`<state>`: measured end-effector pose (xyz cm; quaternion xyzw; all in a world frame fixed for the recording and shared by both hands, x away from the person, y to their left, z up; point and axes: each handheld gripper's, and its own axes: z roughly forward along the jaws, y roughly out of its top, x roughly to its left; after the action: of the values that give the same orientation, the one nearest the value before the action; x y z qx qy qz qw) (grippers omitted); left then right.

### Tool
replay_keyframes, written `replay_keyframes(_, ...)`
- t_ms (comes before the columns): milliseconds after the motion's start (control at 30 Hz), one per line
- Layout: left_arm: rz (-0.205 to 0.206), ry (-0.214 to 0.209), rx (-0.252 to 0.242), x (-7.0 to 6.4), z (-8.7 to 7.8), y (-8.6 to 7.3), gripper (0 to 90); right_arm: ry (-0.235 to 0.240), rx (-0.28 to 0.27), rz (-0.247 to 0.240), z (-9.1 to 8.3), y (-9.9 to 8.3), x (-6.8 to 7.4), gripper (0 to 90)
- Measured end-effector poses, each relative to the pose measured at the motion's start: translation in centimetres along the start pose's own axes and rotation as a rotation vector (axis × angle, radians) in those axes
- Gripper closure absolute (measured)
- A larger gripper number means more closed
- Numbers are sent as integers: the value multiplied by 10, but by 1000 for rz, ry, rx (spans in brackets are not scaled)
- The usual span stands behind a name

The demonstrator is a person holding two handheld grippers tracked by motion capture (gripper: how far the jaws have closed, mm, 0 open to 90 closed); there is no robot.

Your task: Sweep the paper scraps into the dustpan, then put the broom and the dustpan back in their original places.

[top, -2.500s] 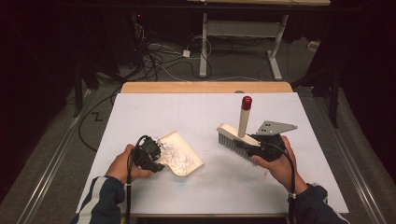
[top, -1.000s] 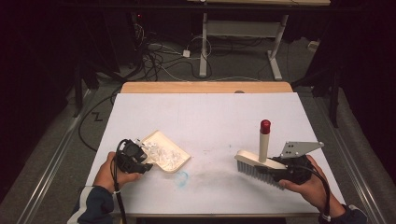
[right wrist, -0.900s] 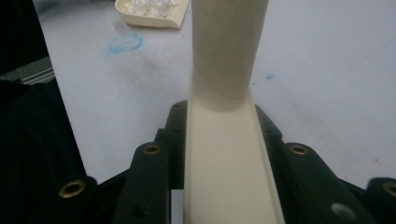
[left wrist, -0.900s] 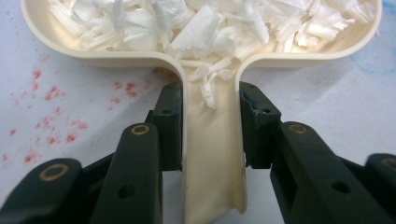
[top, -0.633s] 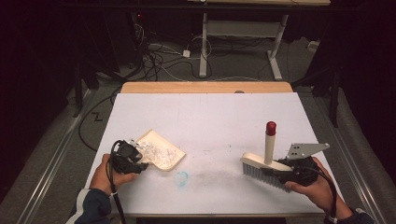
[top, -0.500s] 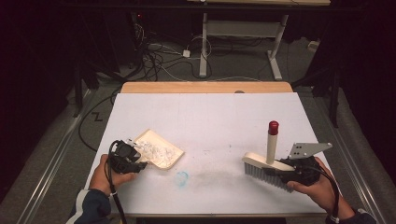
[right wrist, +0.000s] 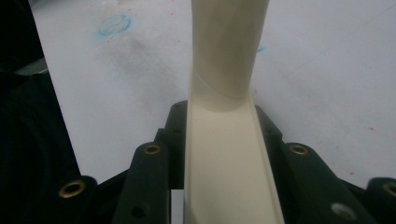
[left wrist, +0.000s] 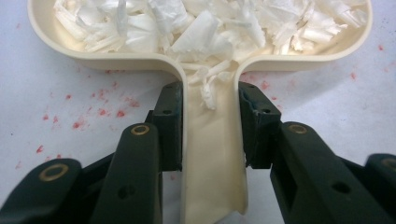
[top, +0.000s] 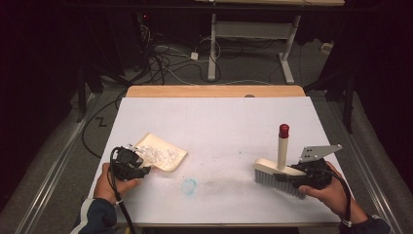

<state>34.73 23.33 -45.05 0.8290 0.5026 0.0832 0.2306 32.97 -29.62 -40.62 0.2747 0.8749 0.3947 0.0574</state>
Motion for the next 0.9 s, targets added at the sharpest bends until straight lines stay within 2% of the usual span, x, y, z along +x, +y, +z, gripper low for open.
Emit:
replay_keyframes(67,-7,9,-5,-1,1,0,627,2,-2,13,0,0,-4,682)
replay_keyframes(233,-73,51,-29,-5,3,1,627,22,5,25,2,1,-14,682)
replay_keyframes(367,-132,53,-65,-4,4,1,627,34,16,48,4,1,-24,682)
replay_keyframes(567,-180,47,-104,-3,3,1,624,49,38,63,9,6,-39,681)
replay_keyframes(800,-220,50,-126,-4,2,1,622,69,73,92,20,14,-61,675)
replay_keyframes(900,-230,51,-134,-4,2,1,620,59,91,98,25,17,-70,655)
